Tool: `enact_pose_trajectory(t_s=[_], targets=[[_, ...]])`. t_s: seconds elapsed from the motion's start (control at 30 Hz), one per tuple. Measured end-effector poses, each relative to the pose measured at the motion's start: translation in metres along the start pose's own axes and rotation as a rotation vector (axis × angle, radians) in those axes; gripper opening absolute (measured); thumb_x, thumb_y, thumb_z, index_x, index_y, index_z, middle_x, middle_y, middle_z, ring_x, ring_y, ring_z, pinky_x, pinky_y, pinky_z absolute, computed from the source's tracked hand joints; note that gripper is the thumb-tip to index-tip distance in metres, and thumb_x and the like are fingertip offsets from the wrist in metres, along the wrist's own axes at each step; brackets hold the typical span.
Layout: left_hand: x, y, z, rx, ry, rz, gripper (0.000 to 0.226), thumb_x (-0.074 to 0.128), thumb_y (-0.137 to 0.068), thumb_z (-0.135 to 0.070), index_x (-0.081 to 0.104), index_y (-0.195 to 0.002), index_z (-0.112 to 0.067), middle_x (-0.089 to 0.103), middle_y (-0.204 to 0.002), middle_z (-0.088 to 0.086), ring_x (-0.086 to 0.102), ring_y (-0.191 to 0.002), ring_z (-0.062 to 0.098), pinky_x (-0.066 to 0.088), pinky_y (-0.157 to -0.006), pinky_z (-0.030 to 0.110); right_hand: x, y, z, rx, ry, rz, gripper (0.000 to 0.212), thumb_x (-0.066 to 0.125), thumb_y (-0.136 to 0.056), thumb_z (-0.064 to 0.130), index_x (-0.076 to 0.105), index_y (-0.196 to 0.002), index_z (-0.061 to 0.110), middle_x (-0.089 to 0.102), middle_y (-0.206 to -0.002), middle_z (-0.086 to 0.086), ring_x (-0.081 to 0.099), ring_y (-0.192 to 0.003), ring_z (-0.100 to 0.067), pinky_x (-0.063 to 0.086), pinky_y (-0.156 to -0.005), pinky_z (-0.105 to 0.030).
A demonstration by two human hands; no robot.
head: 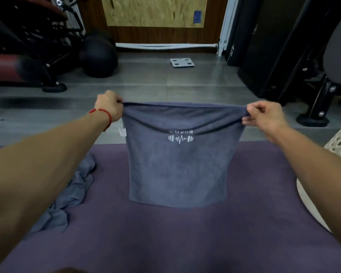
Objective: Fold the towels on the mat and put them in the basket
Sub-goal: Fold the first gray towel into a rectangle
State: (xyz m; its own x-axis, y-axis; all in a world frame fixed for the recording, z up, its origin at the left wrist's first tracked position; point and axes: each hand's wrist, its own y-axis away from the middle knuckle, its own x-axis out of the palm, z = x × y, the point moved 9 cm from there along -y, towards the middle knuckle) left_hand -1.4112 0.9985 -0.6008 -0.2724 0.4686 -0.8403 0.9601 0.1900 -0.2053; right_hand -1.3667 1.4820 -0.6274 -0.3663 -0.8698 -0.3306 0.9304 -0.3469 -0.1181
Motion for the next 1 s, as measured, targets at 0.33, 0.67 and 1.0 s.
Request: enact_pose_trajectory(t_s=[0.33,0.67,1.0], targets=[[-0.017,0.071,-0.025,0.369,0.085,-0.162,0.028,0.051,-0.082,0.000,0.074,-0.093,-0.011,0.070,-0.076,0.010,0.068,-0.080,0.026,0.049,-0.072,0.028,-0.029,0.040,-0.021,0.048,-0.364,-0.025,0.013,0.066,-0.094,0.011,0.066,-0.084,0.004,0.069,-0.081,-0.007,0.071,-0.073,-0.017,0.061,-0.075,-0.028],[0.182,0.263,0.134,0.301,-0.046,0.190,0.031,0.058,-0.066,-0.002,0.079,-0.086,-0.013,0.077,-0.087,0.006,0.074,-0.072,0.027,0.055,-0.061,0.028,0.008,0.197,-0.253,0.268,0.321,0.191,0.024,0.075,-0.083,-0.002,0.074,-0.084,0.022,0.074,-0.087,-0.002,0.069,-0.083,-0.015,0.048,-0.069,-0.010],[0.249,0.373,0.184,0.211,-0.288,0.766,0.045,0.052,-0.082,-0.002,0.070,-0.119,-0.020,0.064,-0.129,0.004,0.065,-0.115,0.025,0.052,-0.096,0.035,0.004,0.302,-0.326,0.369,0.684,0.422,0.029,0.067,-0.084,-0.006,0.074,-0.086,0.022,0.071,-0.091,0.004,0.069,-0.093,-0.020,0.041,-0.080,-0.019]])
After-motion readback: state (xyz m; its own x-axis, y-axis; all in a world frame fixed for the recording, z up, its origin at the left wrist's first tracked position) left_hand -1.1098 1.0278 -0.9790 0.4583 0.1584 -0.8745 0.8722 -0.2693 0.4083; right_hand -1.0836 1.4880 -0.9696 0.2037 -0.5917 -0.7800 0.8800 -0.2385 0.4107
